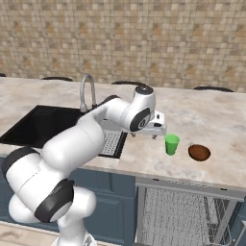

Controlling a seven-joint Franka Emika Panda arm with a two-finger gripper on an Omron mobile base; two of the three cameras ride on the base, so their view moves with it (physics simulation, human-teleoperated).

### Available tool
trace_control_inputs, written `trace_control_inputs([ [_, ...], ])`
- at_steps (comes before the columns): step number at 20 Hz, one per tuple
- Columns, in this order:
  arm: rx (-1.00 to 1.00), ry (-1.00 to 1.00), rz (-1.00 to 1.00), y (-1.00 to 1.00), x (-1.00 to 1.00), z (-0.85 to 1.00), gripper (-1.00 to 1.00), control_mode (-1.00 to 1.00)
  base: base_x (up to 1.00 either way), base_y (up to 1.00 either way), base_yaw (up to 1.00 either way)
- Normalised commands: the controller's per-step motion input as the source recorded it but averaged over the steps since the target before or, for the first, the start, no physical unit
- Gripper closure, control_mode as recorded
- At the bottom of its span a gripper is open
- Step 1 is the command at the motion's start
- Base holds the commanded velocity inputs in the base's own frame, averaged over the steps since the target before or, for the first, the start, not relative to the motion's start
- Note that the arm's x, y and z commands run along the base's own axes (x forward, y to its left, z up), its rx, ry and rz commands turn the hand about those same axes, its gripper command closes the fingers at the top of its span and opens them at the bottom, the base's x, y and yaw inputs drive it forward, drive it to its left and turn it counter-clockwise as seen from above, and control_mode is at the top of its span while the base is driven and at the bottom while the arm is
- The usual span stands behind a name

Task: Pick up the cup and bowl from the counter, place them in the dishwasher, and close the dishwasher door.

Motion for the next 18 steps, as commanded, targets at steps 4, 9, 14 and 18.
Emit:
trace_control_inputs([
  [4,0.0,0.0,0.0,-0.21,0.16,-0.2,-1.0,-1.0,0.0,0.0,0.0],
  [9,0.0,0.01,0.0,-0.17,0.21,-0.2,-1.0,-1.0,0.0,0.0,0.0],
  [14,0.0,0.01,0.0,-0.16,0.23,-0.22,-1.0,-1.0,0.0,0.0,0.0],
  [18,0.0,0.01,0.0,-0.17,0.22,-0.18,-1.0,-1.0,0.0,0.0,0.0],
])
